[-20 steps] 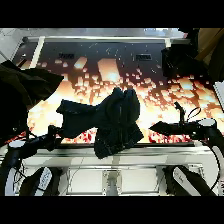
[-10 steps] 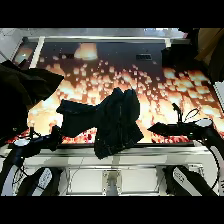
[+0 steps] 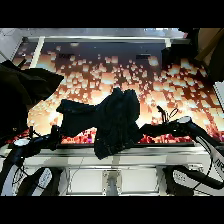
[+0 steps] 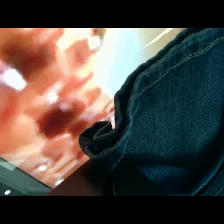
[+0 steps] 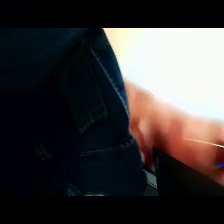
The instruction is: Fold the clothes and pants, and hang the long-sleeved shirts on hangers.
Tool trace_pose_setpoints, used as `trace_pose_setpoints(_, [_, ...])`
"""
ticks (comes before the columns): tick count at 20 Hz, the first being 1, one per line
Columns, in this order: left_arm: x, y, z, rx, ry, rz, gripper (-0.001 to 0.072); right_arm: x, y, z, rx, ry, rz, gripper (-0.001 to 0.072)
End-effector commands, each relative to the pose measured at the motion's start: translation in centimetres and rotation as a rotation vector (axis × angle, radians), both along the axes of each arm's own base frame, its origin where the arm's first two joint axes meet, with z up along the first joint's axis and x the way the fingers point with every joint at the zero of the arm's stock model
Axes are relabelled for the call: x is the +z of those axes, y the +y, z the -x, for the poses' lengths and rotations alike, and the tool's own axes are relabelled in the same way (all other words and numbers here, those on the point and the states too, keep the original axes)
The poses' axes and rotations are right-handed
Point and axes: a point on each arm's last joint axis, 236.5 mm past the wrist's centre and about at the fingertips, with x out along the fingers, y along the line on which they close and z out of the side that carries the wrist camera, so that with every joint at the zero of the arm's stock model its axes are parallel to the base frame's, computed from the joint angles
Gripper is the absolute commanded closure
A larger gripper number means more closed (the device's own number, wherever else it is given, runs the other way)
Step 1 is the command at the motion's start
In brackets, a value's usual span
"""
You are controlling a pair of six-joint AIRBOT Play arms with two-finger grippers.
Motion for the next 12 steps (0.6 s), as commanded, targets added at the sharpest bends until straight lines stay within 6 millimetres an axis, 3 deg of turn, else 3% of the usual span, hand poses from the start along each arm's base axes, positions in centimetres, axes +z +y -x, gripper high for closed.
trace_pose_setpoints(1, [0.7, -0.3, -0.8, -0.003, -0.045, 0.015, 0.0684, -1.2, 2.1, 0.1, 0.050, 0.008, 0.002, 0.0153])
trace_pose_setpoints(2, [1.1, -0.4, -1.2, -0.002, -0.070, 0.022, 0.0684, -0.7, 3.0, -0.1, 0.080, -0.014, -0.006, 0.0190])
trace_pose_setpoints(3, [1.6, -0.4, -1.8, -0.008, -0.101, 0.023, 0.0685, -0.1, 3.7, -0.2, 0.111, -0.027, -0.018, 0.0400])
trace_pose_setpoints(4, [2.1, -0.3, -2.2, -0.023, -0.126, 0.006, 0.0685, 1.1, 4.2, -0.4, 0.143, -0.032, -0.046, 0.0671])
trace_pose_setpoints(6, [3.4, 0.7, -3.4, -0.052, -0.181, -0.050, 0.0686, 3.7, 4.0, -1.1, 0.205, -0.058, -0.087, 0.0666])
trace_pose_setpoints(8, [5.3, 2.8, -4.6, -0.075, -0.226, -0.139, 0.0686, 6.3, 1.3, -2.8, 0.202, -0.083, -0.045, 0.0666])
trace_pose_setpoints(9, [6.5, 4.3, -5.1, -0.084, -0.247, -0.195, 0.0686, 7.7, -1.3, -4.0, 0.183, -0.104, 0.014, 0.0666])
trace_pose_setpoints(12, [10.5, 9.6, -6.2, -0.046, -0.293, -0.340, 0.0687, 12.9, -11.3, -9.1, -0.006, -0.238, 0.272, 0.0667])
